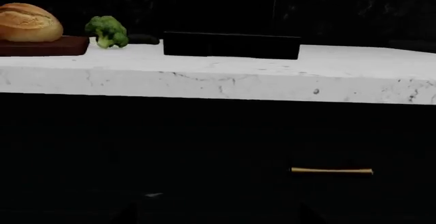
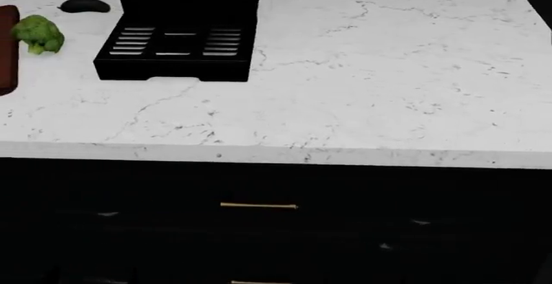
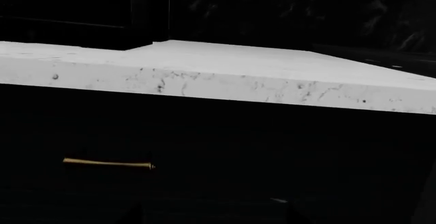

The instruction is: Clear the non-vegetable object off the cutting board and place the vegetables onto it.

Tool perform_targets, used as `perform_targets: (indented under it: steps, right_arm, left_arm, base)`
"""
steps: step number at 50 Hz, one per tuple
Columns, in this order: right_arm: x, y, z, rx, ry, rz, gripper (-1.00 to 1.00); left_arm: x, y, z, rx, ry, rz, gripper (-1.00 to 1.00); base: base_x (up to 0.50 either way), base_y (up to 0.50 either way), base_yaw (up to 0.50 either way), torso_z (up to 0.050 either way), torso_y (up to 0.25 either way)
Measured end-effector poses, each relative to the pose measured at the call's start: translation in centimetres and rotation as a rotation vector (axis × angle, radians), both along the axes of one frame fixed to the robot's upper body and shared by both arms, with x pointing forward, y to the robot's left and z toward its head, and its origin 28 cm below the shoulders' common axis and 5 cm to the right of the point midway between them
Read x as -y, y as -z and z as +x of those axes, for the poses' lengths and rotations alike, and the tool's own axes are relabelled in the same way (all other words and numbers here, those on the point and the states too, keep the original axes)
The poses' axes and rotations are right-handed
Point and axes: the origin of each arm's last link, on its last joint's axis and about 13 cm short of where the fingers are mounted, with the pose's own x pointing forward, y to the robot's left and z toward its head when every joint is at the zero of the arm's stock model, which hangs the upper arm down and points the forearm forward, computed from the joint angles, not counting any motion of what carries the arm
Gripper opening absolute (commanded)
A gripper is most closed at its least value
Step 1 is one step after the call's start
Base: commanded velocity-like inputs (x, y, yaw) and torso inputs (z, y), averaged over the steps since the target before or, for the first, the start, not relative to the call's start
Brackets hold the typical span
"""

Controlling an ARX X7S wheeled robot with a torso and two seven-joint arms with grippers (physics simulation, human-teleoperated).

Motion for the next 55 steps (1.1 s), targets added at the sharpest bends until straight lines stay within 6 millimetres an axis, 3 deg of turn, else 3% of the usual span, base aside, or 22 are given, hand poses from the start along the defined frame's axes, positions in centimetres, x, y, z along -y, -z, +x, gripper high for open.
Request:
perform_targets:
  steps: [55]
  right_arm:
    - [0.02,0.01,0.03,-0.007,0.002,0.007,1.00]
  left_arm:
    - [0.00,0.03,-0.02,0.000,-0.002,0.001,1.00]
  base:
    - [0.00,0.50,0.00,0.000,0.000]
